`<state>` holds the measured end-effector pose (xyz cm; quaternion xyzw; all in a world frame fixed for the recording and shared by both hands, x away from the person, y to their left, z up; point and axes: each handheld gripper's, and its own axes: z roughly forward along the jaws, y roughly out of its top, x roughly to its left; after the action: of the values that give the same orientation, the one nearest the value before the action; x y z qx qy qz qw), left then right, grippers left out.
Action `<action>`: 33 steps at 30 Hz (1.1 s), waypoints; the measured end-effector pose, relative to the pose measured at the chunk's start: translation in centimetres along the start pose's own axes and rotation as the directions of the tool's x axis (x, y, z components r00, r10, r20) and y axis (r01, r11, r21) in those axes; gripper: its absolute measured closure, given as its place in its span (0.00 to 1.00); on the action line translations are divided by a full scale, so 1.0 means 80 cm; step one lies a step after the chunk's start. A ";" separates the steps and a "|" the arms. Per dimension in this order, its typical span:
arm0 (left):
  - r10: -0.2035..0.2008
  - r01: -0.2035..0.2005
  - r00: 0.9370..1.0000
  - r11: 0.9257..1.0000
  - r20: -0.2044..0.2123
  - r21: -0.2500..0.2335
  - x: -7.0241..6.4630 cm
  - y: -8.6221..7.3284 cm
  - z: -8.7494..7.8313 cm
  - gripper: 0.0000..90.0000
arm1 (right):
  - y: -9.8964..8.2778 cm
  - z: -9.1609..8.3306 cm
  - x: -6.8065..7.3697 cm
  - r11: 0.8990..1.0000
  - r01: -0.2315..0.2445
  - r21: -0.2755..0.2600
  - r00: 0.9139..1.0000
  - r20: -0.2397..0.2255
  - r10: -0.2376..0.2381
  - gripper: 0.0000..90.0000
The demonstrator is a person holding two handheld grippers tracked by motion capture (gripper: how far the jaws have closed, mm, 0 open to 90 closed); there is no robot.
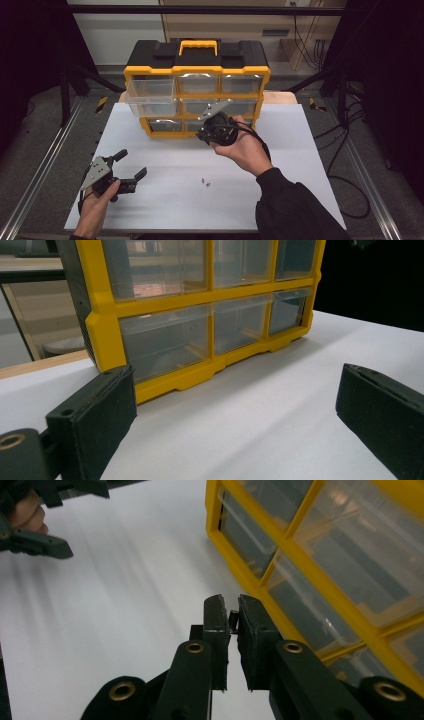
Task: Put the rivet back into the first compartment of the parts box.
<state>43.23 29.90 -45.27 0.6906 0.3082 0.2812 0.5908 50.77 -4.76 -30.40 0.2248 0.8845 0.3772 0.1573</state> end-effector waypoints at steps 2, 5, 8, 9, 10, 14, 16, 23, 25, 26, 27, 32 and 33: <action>0.000 0.000 1.000 1.000 0.000 -0.001 0.000 0.000 0.000 0.03 | 0.006 -0.004 0.000 1.000 0.006 -0.007 1.000 0.006 -0.006 0.92; -0.002 0.002 1.000 1.000 0.000 -0.003 0.000 0.000 0.000 0.03 | 0.015 -0.009 -0.001 1.000 0.017 -0.020 1.000 0.014 -0.016 0.92; -0.003 0.003 1.000 1.000 0.001 -0.004 0.000 0.000 0.000 0.03 | 0.024 -0.014 -0.002 0.999 0.021 -0.033 1.000 0.021 -0.020 0.92; -0.003 0.003 1.000 1.000 0.001 -0.005 0.000 0.000 0.000 0.03 | 0.027 -0.015 -0.002 0.999 0.020 -0.037 1.000 0.024 -0.020 0.92; -0.003 0.003 1.000 1.000 0.001 -0.006 0.000 0.000 0.000 0.03 | 0.030 -0.017 -0.003 0.999 0.023 -0.042 0.999 0.026 -0.022 0.92; -0.004 0.004 1.000 1.000 0.001 -0.007 0.000 0.000 0.000 0.03 | 0.041 -0.022 -0.005 0.998 0.019 -0.059 0.999 0.032 -0.017 0.92; -0.008 0.008 1.000 1.000 0.001 -0.012 0.000 0.000 0.000 0.03 | 0.049 -0.024 -0.005 0.998 0.020 -0.064 0.999 0.039 -0.017 0.92; -0.008 0.008 1.000 1.000 0.001 -0.014 0.000 0.000 0.000 0.03 | 0.066 -0.031 -0.005 0.995 0.036 -0.098 0.998 0.051 -0.031 0.92; -0.008 0.008 1.000 1.000 0.001 -0.014 0.000 0.000 0.000 0.03 | 0.071 -0.033 -0.005 0.993 0.036 -0.109 0.998 0.054 -0.030 0.92; -0.008 0.008 1.000 1.000 0.001 -0.015 0.000 0.000 0.000 0.03 | 0.072 -0.035 -0.004 0.993 0.030 -0.111 0.998 0.056 -0.024 0.92; -0.009 0.009 1.000 1.000 0.001 -0.015 0.000 0.001 0.000 0.03 | 0.074 -0.035 -0.005 0.992 0.035 -0.117 0.998 0.057 -0.029 0.92; -0.011 0.011 1.000 1.000 0.001 -0.019 0.000 0.001 0.000 0.03 | 0.081 -0.039 -0.005 0.990 0.031 -0.139 0.998 0.060 -0.023 0.92; -0.011 0.011 1.000 1.000 0.001 -0.019 0.000 0.001 -0.001 0.03 | 0.082 -0.040 -0.005 0.989 0.029 -0.142 0.998 0.060 -0.020 0.92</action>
<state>43.22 29.94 -45.21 0.6833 0.3092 0.2806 0.5990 51.53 -2.89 -23.39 0.2130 0.8530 0.4309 0.2034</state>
